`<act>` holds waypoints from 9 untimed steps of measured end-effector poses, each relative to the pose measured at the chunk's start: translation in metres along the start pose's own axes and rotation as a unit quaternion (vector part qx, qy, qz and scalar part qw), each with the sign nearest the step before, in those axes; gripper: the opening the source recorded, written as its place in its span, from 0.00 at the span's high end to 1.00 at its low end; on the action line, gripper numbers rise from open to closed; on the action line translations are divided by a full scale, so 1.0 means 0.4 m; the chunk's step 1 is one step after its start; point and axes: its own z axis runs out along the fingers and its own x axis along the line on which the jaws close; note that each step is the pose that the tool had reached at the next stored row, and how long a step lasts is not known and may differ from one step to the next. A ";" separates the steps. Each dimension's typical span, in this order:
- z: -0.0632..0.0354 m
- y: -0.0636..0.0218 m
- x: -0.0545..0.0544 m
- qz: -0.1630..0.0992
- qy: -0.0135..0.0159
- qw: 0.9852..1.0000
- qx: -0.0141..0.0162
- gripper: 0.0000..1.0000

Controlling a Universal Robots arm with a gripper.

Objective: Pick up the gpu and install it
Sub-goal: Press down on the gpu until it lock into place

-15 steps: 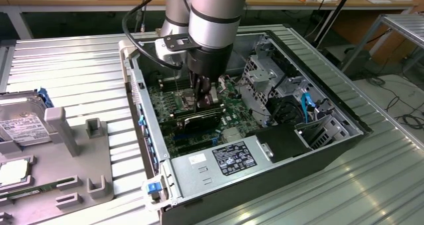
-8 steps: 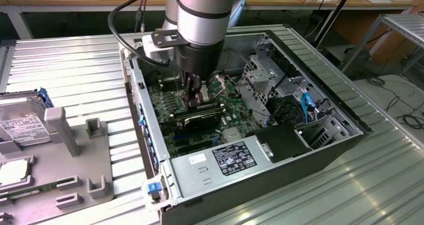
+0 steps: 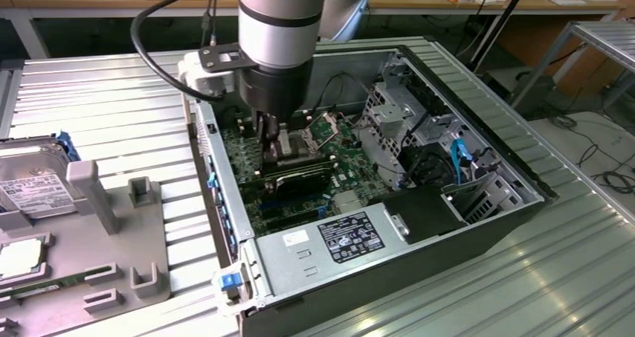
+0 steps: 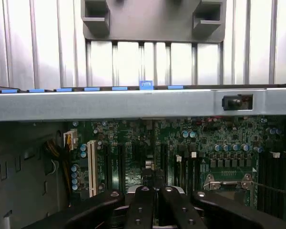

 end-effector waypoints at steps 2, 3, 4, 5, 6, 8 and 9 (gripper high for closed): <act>-0.003 0.014 0.000 0.000 -0.001 1.000 -0.001 0.89; -0.004 0.020 0.000 0.000 -0.002 1.000 -0.001 0.89; -0.005 0.025 0.000 0.000 -0.002 1.000 -0.002 0.89; -0.007 0.035 0.001 0.000 -0.003 1.000 -0.003 0.89; -0.008 0.042 0.001 0.001 -0.004 1.000 -0.003 0.89; -0.010 0.054 0.001 0.001 -0.006 1.000 -0.005 0.89; -0.012 0.060 0.001 0.001 -0.008 1.000 -0.007 0.89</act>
